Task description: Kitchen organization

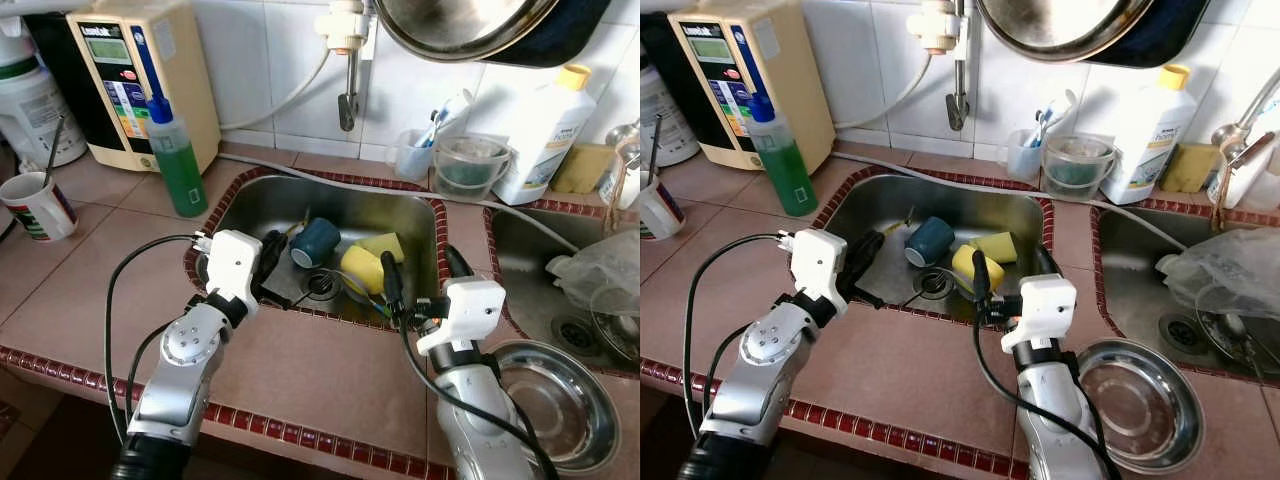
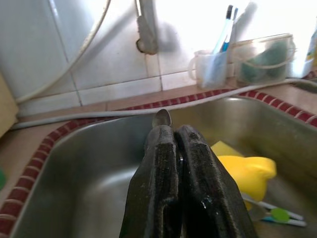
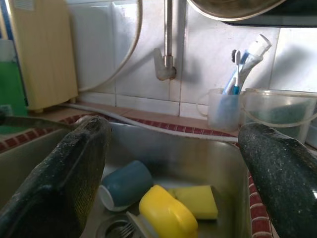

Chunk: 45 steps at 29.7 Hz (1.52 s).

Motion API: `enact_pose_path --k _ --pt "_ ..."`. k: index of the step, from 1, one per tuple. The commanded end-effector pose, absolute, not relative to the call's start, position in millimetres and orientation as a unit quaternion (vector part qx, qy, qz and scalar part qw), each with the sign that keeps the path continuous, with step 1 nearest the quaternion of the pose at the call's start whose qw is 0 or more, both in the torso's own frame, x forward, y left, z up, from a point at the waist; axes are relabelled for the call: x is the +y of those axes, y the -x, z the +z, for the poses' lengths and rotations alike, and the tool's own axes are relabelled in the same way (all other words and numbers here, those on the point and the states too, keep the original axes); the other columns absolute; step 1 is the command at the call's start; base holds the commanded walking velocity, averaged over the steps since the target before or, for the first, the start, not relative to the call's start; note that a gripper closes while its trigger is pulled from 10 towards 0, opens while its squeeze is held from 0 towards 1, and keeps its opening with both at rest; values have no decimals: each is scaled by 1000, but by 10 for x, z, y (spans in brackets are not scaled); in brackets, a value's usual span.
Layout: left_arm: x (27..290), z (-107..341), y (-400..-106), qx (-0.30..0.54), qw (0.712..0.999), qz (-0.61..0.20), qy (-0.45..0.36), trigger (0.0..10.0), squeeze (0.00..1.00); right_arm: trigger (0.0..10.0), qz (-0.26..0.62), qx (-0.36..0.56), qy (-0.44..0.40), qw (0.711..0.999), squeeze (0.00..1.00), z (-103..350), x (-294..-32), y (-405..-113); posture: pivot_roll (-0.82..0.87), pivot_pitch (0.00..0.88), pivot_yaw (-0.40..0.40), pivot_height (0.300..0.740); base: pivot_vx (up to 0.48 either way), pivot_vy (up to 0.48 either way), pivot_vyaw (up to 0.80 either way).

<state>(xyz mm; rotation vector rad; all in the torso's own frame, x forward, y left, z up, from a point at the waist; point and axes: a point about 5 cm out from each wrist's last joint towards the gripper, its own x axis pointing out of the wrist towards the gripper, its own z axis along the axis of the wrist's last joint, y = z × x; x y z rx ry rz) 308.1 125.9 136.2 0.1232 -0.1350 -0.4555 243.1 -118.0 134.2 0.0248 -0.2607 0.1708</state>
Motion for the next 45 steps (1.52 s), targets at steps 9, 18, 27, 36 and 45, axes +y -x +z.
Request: enact_pose_path --k 9,18,27,36,45 --pt "1264 1364 -3251 -66 966 -233 -84 10000 0 10000 123 -111 -16 986 0 1377 -1149 -2240 -130 130 14 740 0 0 0" --pt "1204 1308 -3368 -55 962 -248 -98 10000 0 10000 150 -72 -27 986 0 1397 -1166 -2024 -158 188 12 740 0 0 0" --pt "1229 1321 -3482 -52 956 -264 -114 10000 0 10000 153 -42 -32 987 0 1431 -1182 -1801 -192 236 15 740 0 0 0" --pt "1288 1429 -3618 -57 953 -266 -134 10000 0 10000 149 -26 -36 988 0 1451 -1185 -1669 -216 253 23 740 0 0 0" --pt "1337 1446 -3657 -55 948 -277 -147 10000 0 10000 151 -18 -37 988 0 1455 -1173 -1633 -214 248 28 740 0 0 0"
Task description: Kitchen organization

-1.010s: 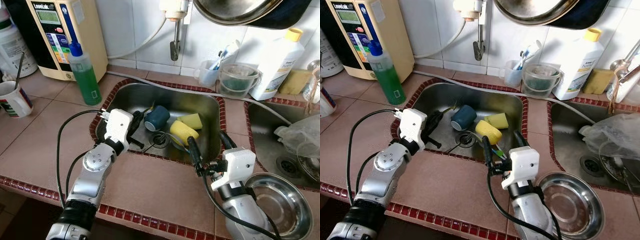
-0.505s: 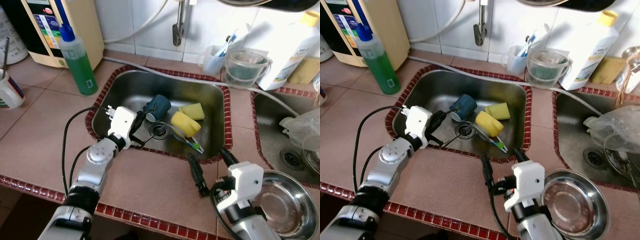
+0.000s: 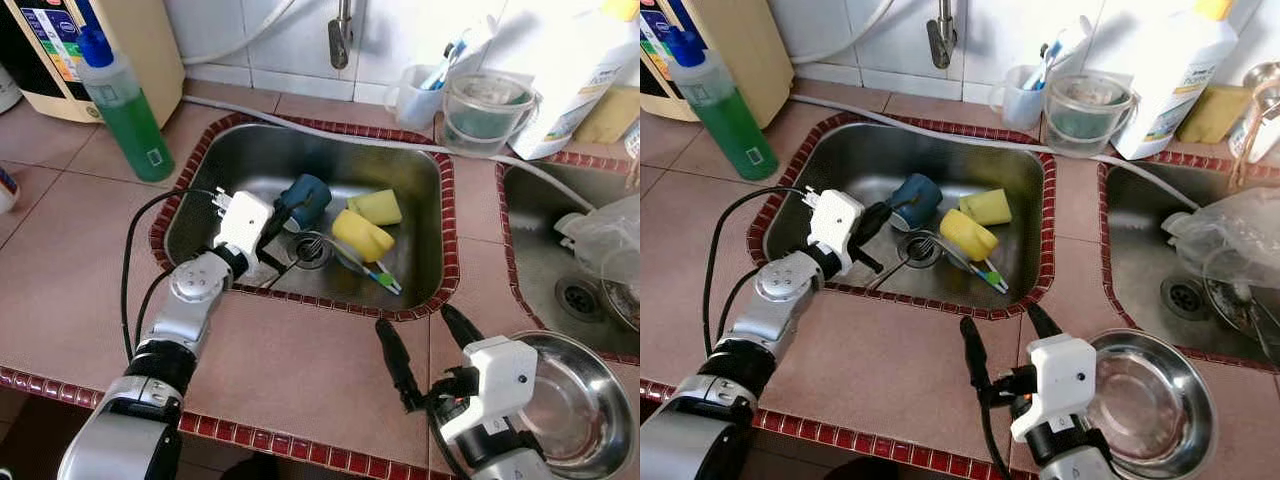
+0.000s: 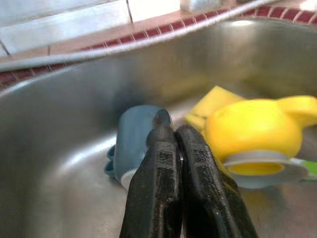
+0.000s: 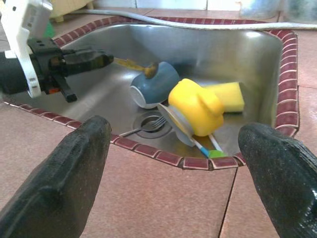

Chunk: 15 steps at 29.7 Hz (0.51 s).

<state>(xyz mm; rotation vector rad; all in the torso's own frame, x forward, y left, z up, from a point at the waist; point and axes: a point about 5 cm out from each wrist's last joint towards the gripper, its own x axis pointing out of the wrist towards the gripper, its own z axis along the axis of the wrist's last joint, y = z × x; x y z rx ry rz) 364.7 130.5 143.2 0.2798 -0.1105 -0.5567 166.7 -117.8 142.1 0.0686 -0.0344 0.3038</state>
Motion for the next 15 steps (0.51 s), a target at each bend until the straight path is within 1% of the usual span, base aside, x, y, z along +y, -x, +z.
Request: enact_pose_path --k 1,2,3,4,5,15 --pt "1341 1448 -3658 -55 948 -277 -146 10000 0 10000 150 -18 -38 988 0 1454 -1173 -1633 -214 248 28 740 0 0 0" --pt "1349 1450 -3662 -54 948 -278 -146 10000 0 10000 150 -18 -38 988 0 1453 -1172 -1633 -212 249 28 740 0 0 0" --pt "1355 1453 -3666 -54 948 -279 -143 10000 882 10000 150 -18 -38 988 0 1454 -1171 -1634 -211 249 28 740 0 0 0" --pt "1359 1456 -3669 -54 948 -280 -141 10000 882 10000 150 -18 -38 988 0 1456 -1170 -1635 -211 250 27 740 0 0 0" --pt "1360 1458 -3671 -54 948 -280 -139 10000 1000 10000 150 -18 -38 988 0 1458 -1170 -1636 -211 250 27 740 0 0 0" --pt "1370 1489 -3686 -57 948 -287 -126 10000 1000 10000 150 -21 -39 988 0 1460 -1152 -1664 -204 256 28 740 0 0 0"
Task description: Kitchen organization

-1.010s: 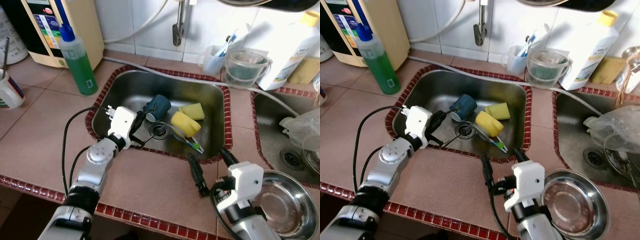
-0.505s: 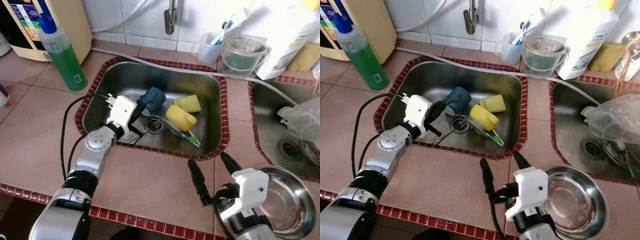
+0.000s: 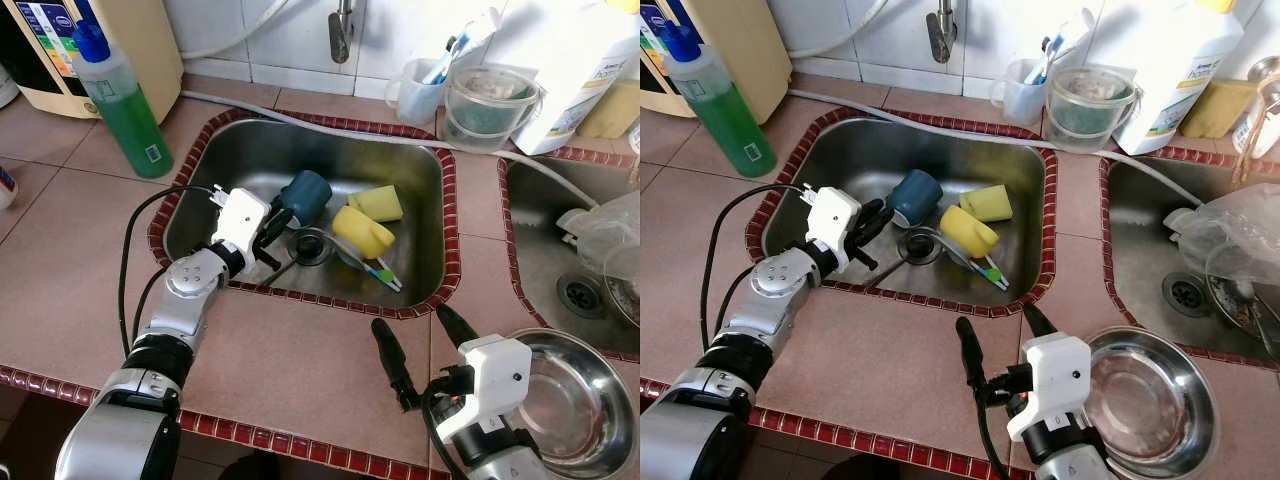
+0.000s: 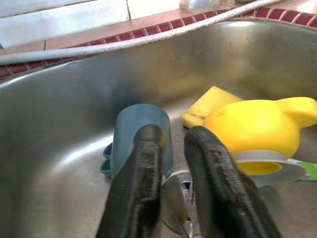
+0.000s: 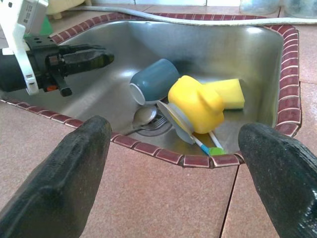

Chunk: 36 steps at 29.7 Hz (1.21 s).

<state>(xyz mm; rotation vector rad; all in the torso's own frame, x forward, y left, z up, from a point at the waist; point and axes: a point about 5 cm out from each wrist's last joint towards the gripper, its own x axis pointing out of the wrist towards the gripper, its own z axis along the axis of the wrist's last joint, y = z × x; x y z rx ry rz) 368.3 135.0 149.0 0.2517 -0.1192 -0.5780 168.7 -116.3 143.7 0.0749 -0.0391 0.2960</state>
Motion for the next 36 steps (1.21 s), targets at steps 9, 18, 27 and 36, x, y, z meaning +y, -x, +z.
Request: enact_pose_path --k 9,18,27,36 --pt "1403 1549 -3688 -71 950 -280 -118 10000 1000 10000 148 -42 -39 987 0 1481 -1133 -1772 -178 225 34 740 0 0 0" --pt "1419 1514 -3611 -81 962 -252 -66 10000 1000 10000 119 -92 -26 988 0 1575 -1164 -2061 -142 164 47 740 0 0 0" --pt "1345 1473 -3436 -98 972 -214 -10 10000 1000 10000 81 -128 -22 988 0 1580 -1157 -2369 -100 87 44 740 0 0 0" --pt "1340 1502 -3256 -115 981 -157 17 10000 0 10000 64 -161 -12 985 0 1591 -1149 -2601 -101 32 38 740 0 0 0"
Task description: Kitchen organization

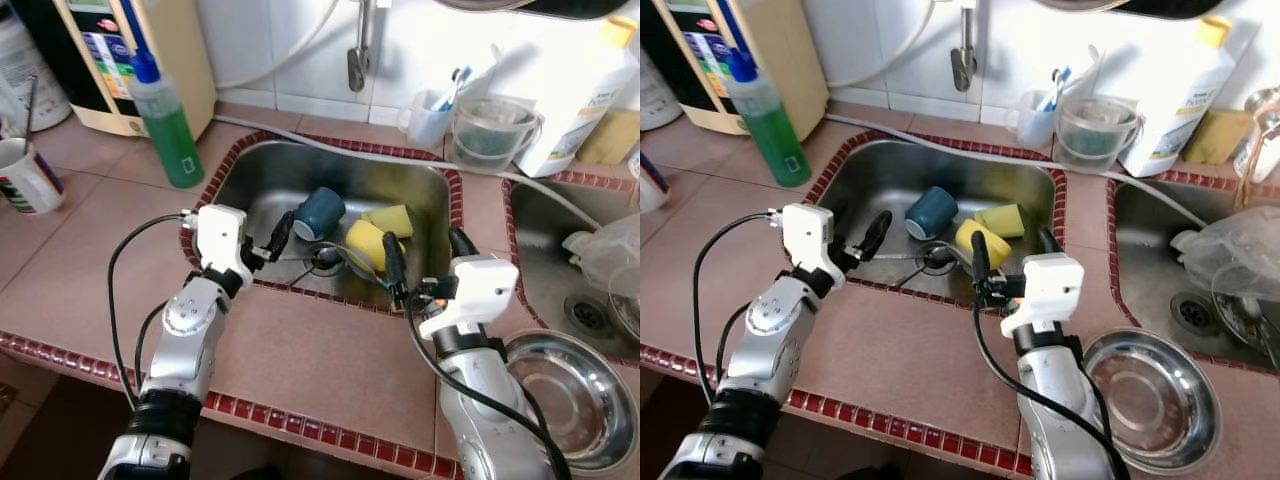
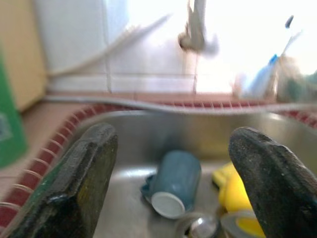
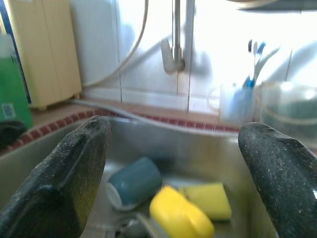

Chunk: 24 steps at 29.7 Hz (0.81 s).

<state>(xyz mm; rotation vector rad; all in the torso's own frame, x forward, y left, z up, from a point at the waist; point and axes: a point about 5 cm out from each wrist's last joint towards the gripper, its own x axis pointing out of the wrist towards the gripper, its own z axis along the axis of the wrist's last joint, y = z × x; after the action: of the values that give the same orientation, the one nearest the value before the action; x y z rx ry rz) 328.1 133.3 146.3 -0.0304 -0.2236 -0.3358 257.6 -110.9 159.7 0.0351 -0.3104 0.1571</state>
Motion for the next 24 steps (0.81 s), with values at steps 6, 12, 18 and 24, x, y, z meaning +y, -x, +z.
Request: enact_pose_path --k 6,12,18,24 --pt "1366 1467 -3142 -119 985 -124 8 10000 0 10000 44 -170 0 984 0 1562 -1166 -2662 -108 19 47 740 0 0 0" --pt "1371 1373 -3058 -102 989 -102 10 10000 0 10000 39 -173 13 984 0 1499 -1170 -2699 -114 12 44 740 0 0 0" --pt "1338 1414 -3076 -109 989 -96 4 10000 0 10000 39 -183 22 982 0 1503 -1204 -2738 -114 0 31 740 0 0 0" --pt "1333 1441 -3093 -115 989 -97 9 10000 0 10000 45 -184 26 982 0 1495 -1198 -2771 -107 0 20 740 0 0 0"
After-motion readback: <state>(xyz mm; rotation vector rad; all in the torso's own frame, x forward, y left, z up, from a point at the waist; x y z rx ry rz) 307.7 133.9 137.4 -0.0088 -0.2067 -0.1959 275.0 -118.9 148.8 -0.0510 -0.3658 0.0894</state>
